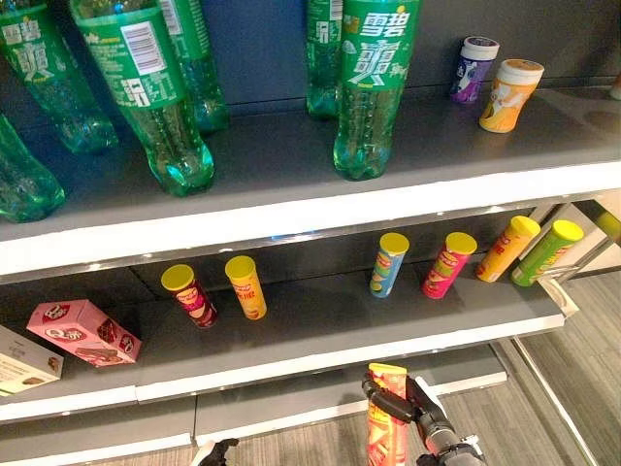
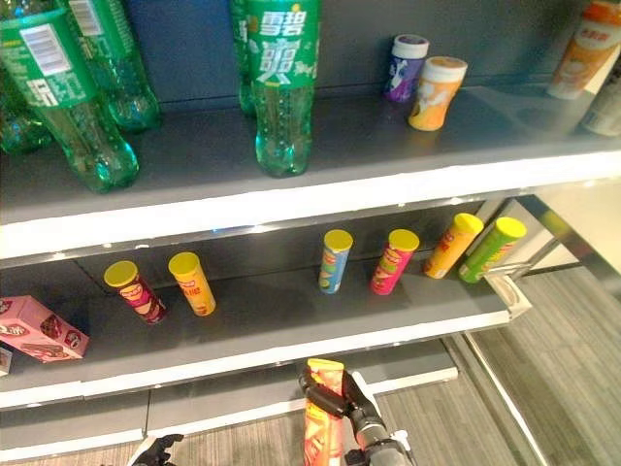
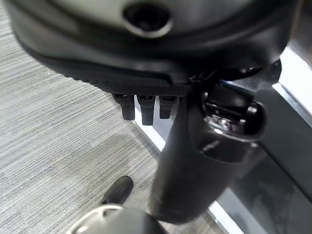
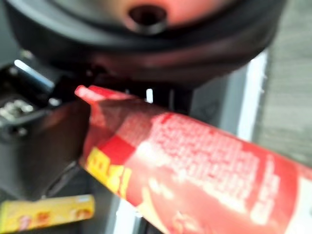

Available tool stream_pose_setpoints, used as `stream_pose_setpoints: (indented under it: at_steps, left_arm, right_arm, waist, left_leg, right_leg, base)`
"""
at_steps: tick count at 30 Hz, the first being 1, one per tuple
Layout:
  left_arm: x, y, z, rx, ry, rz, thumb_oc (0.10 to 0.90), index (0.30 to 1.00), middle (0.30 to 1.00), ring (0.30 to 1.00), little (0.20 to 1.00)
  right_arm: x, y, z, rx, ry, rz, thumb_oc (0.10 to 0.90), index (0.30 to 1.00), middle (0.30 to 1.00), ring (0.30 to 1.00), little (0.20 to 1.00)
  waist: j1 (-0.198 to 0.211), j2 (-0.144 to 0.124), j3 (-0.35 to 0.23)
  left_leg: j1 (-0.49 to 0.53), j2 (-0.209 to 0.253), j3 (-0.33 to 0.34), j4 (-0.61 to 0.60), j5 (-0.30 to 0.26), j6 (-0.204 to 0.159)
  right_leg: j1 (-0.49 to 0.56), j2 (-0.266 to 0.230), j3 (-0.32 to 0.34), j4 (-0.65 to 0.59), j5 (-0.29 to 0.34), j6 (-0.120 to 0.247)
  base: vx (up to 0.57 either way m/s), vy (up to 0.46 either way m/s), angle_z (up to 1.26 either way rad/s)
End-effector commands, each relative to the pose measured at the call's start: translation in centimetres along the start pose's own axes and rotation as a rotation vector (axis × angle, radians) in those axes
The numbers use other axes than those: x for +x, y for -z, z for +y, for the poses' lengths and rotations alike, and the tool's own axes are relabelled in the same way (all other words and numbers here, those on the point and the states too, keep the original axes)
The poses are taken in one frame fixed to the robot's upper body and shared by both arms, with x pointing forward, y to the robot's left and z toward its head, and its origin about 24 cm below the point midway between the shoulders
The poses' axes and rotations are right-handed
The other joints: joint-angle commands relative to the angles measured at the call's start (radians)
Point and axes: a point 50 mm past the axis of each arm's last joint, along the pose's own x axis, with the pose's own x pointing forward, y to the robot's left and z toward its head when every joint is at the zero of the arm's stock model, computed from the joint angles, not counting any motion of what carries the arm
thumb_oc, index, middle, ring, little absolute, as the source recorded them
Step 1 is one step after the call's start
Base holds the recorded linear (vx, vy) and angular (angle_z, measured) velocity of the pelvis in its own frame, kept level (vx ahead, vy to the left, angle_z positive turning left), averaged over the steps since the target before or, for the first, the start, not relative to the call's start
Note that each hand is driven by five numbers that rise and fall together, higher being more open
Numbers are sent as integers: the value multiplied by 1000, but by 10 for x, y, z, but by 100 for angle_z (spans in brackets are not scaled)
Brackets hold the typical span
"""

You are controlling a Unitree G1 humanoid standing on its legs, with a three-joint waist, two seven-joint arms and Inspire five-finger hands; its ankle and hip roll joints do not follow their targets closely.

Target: Put the goods on the table back onto the shelves and tidy them up.

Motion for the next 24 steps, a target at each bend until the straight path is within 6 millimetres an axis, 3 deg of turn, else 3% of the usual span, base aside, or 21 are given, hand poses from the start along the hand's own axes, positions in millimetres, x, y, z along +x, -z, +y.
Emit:
stream_pose_setpoints:
  at_steps: [1, 3, 4, 5, 6, 10, 13, 24]
  left_arm:
    - [-1, 6, -8, 97, 38, 31, 800, 900, 900, 900, 900]
    - [-1, 8, -5, 65, 16, 37, 800, 900, 900, 900, 900]
    - [-1, 8, -5, 65, 16, 37, 800, 900, 900, 900, 900]
    - [-2, 9, -5, 40, 1, 44, 800, 900, 900, 900, 900]
    - [-2, 8, -6, 32, -5, 38, 800, 900, 900, 900, 900]
    - [-1, 1, -5, 29, -21, 7, 800, 900, 900, 900, 900]
    - [1, -11, 1, 11, -67, -39, 800, 900, 900, 900, 900]
    - [5, -30, 14, -29, -148, -103, 800, 900, 900, 900, 900]
  right_arm:
    - [8, -46, -16, -55, 26, -227, 400, 300, 300, 300, 300]
    - [5, -69, -21, -114, 32, -333, 400, 300, 300, 300, 300]
    - [5, -69, -21, -114, 32, -333, 400, 300, 300, 300, 300]
    - [6, -90, -27, -199, 82, -437, 400, 300, 300, 300, 300]
    - [9, -98, -28, -219, 101, -471, 400, 300, 300, 300, 300]
    - [22, -122, -23, -239, 149, -568, 400, 300, 300, 300, 300]
    - [45, -158, -16, -266, 225, -688, 400, 300, 300, 300, 300]
    - [72, -209, -19, -235, 417, -815, 400, 300, 300, 300, 300]
  waist:
    - [18, 33, 7]
    - [24, 30, 16]
    - [24, 30, 17]
    - [26, 33, 27]
    - [26, 34, 29]
    - [34, 40, 54]
    - [65, 54, 101]
    - [120, 73, 159]
  left_leg:
    - [81, 126, 27, 12, -68, -103]
    - [75, 134, 24, 12, -64, -104]
    - [75, 134, 24, 12, -64, -104]
    - [80, 139, 25, 12, -68, -104]
    - [73, 139, 26, 12, -63, -102]
    - [52, 142, 22, 12, -56, -98]
    - [1, 147, 8, 12, -43, -96]
    - [-96, 132, -29, 12, -11, -89]
  right_leg:
    - [-73, -29, 6, 16, 85, 42]
    - [-77, -25, 2, 16, 85, 40]
    - [-77, -25, 2, 16, 85, 40]
    - [-75, -24, 0, 16, 83, 42]
    - [-83, -25, 1, 15, 89, 40]
    - [-107, -25, 2, 14, 96, 39]
    - [-150, -26, -4, 13, 104, 37]
    - [-223, -45, -33, 12, 129, 34]
  base:
    - [0, 0, 0]
    - [-9, -8, 2]
    - [4, -3, 7]
    - [-2, 6, 7]
    - [0, 0, 0]
    - [-50, 15, -2]
    - [-128, 17, 0]
    - [-73, 15, 16]
